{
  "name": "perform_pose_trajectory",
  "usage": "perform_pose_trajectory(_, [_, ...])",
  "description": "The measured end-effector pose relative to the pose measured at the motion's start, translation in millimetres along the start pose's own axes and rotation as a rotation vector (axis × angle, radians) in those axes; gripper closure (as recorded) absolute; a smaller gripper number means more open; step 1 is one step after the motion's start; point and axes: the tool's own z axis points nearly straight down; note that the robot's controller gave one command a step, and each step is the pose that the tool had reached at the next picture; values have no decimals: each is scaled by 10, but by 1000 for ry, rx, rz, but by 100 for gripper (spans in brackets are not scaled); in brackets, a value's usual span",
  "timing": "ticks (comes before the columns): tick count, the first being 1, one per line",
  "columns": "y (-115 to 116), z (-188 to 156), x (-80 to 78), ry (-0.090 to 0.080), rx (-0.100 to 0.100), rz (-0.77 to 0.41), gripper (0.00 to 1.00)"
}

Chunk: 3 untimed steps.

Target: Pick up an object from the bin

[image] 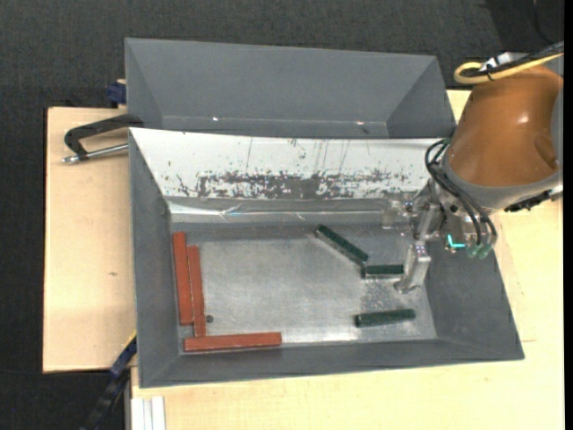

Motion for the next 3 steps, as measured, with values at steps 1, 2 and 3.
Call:
perform_pose_trajectory(1, [2, -43, -17, -9, 1, -1, 0])
perform_pose_trajectory(2, [63, 434, -158, -12, 0, 91, 0])
perform_pose_trajectory(3, [115, 594, -507, -11, 0, 90, 0])
